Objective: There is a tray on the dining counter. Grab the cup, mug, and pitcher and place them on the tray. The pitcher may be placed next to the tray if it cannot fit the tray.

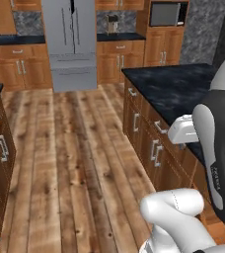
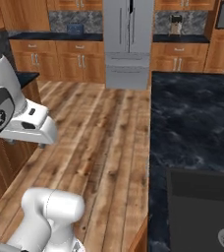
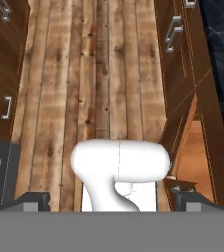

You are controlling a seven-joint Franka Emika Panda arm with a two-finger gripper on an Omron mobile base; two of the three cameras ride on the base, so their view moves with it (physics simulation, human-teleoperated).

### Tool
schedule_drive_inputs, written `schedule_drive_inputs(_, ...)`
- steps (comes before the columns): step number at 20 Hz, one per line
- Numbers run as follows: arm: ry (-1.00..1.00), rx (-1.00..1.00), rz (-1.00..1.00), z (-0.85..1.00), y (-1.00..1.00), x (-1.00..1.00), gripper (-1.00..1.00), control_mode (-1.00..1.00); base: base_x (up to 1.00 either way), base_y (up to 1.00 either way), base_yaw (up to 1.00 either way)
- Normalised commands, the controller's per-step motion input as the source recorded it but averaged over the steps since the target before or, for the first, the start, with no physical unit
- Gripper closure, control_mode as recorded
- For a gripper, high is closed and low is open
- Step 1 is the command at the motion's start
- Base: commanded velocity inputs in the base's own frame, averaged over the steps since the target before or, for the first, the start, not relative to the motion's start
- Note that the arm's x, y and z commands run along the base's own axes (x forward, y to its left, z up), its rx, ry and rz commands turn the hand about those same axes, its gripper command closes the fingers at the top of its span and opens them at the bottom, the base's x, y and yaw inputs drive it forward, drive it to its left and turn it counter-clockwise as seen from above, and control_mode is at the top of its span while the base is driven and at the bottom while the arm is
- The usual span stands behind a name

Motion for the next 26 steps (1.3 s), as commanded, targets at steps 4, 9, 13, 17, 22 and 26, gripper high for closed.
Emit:
schedule_drive_inputs(4,0.0,0.0,0.0,0.0,0.0,0.0,-1.0,1.0,1.0,0.16,0.0)
schedule_drive_inputs(9,0.0,0.0,0.0,0.0,0.0,0.0,-1.0,1.0,1.0,0.0,0.0)
schedule_drive_inputs(13,0.0,0.0,0.0,0.0,0.0,0.0,-1.0,1.0,1.0,0.0,0.0)
schedule_drive_inputs(17,0.0,0.0,0.0,0.0,0.0,0.0,-1.0,1.0,1.0,0.16,0.0)
schedule_drive_inputs(22,0.0,0.0,0.0,0.0,0.0,0.0,-1.0,1.0,1.0,0.41,0.02)
schedule_drive_inputs(26,0.0,0.0,0.0,0.0,0.0,0.0,-1.0,1.0,1.0,0.47,0.05)
